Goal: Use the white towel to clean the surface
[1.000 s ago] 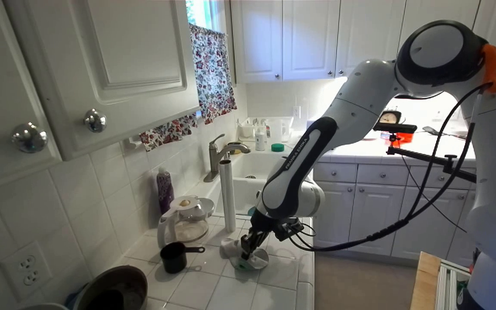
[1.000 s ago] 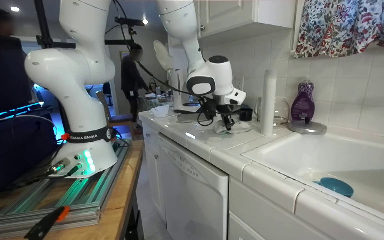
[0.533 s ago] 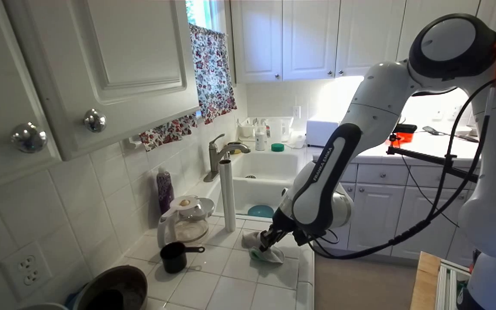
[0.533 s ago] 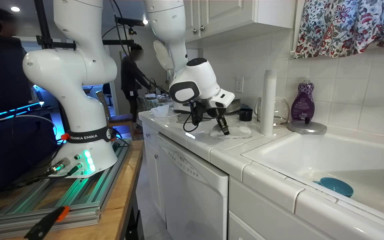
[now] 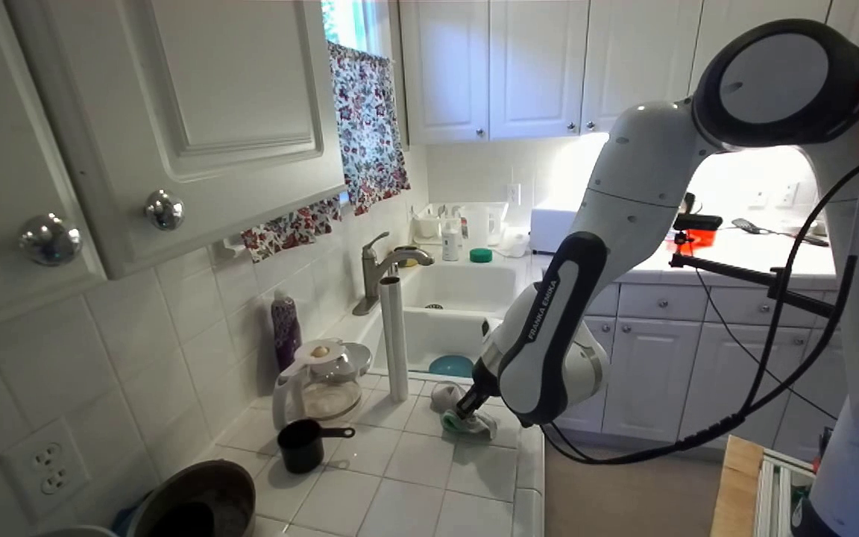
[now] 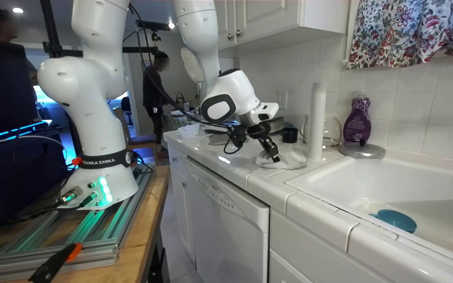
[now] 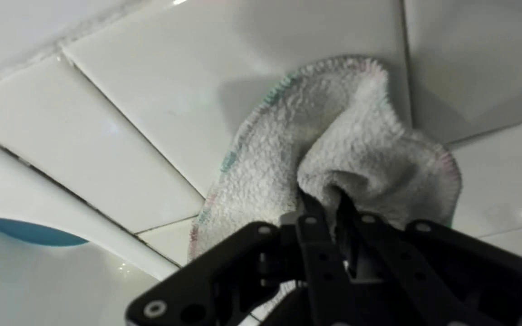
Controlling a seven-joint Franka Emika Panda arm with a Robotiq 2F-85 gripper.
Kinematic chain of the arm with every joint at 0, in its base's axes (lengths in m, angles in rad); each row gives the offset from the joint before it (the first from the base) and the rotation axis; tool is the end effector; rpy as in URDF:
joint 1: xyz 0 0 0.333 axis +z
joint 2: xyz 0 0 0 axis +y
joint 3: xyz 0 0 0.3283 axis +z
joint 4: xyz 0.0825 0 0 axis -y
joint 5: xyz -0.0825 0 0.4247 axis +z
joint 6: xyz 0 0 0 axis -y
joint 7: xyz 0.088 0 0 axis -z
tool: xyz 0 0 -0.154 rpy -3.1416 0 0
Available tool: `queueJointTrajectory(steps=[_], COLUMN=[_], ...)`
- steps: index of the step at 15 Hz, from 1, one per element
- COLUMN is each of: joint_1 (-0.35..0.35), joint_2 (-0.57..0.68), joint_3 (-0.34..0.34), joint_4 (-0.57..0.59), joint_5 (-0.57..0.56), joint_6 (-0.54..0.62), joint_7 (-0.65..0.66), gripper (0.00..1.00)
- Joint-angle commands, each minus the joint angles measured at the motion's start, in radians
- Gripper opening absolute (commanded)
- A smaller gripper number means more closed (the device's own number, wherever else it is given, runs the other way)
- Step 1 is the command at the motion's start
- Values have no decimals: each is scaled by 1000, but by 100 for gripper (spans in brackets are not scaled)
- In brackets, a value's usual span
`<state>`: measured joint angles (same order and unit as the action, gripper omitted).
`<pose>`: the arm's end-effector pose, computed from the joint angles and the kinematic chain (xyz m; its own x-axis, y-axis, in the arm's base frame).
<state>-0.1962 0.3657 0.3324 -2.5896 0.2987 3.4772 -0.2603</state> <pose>0.5037 0.0434 0.1234 0.8669 0.0190 0.4982 0.0472 -0.9979 -0.0442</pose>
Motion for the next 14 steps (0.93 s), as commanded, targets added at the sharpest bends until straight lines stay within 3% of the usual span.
queueJointTrajectory(steps=[1, 3, 4, 5, 8, 9, 13, 14], joint_1=[275, 417, 377, 421, 427, 425, 493, 485], joint_2=[31, 42, 2, 6, 8, 9, 57, 64], joint_3=[-187, -273, -305, -335, -360, -362, -430, -398], joint_4=[32, 54, 5, 8, 7, 7, 80, 108], joint_5=[160, 234, 51, 53, 5, 2, -42, -5], joint_6=[31, 77, 35, 41, 43, 43, 37, 24], joint_7=[-224, -274, -101, -99, -57, -57, -71, -119], gripper=[3, 3, 3, 10, 10, 3, 3, 3])
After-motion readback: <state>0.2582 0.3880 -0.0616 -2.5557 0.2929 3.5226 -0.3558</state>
